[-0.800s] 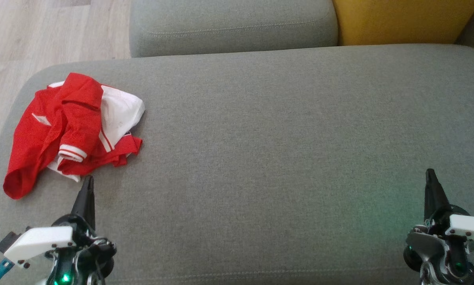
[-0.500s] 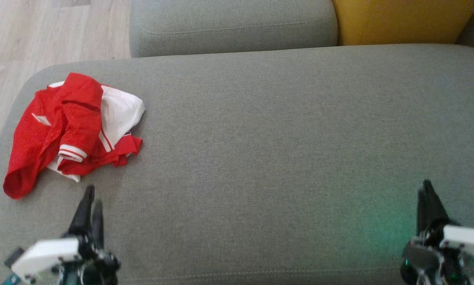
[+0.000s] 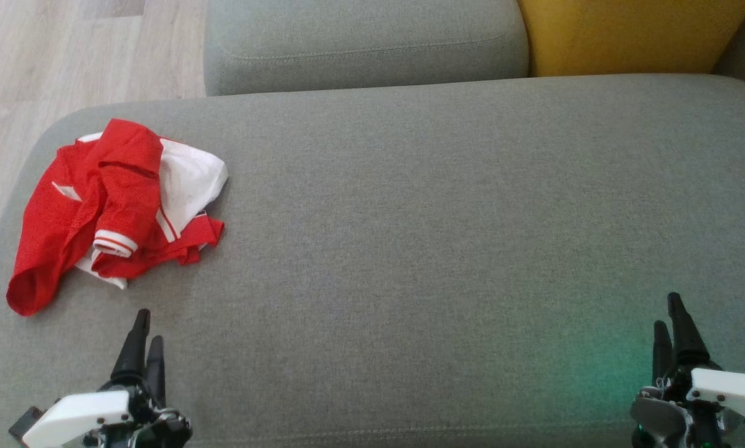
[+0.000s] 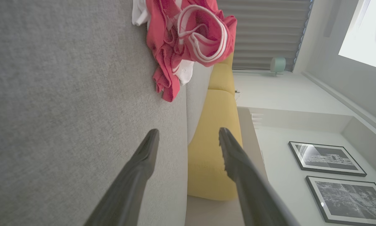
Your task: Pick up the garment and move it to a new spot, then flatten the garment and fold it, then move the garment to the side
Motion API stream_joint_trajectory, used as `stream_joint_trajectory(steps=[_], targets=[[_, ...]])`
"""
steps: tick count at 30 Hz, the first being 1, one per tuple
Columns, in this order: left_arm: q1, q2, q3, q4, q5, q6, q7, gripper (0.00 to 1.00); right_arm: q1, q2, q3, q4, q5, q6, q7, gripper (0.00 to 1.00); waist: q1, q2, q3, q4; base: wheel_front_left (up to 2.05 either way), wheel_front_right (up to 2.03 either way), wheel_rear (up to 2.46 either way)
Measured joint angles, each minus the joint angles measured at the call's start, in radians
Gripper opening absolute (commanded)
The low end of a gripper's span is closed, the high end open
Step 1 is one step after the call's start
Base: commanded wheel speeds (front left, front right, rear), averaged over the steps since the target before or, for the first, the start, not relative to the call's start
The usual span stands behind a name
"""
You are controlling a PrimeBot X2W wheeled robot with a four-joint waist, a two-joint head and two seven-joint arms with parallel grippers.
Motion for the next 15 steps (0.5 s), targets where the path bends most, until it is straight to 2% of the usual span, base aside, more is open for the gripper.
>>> stream_joint_trajectory(steps=[15], targets=[[-0.014,0.0,0.032,-0.038,0.107,0.024,-0.042,1.0,-0.017,0.0,-0.023,-0.033,-0.179,0.0,-0.039,1.0,0.0,0.0,-0.011,-0.003,0.0,0.0,0.0]])
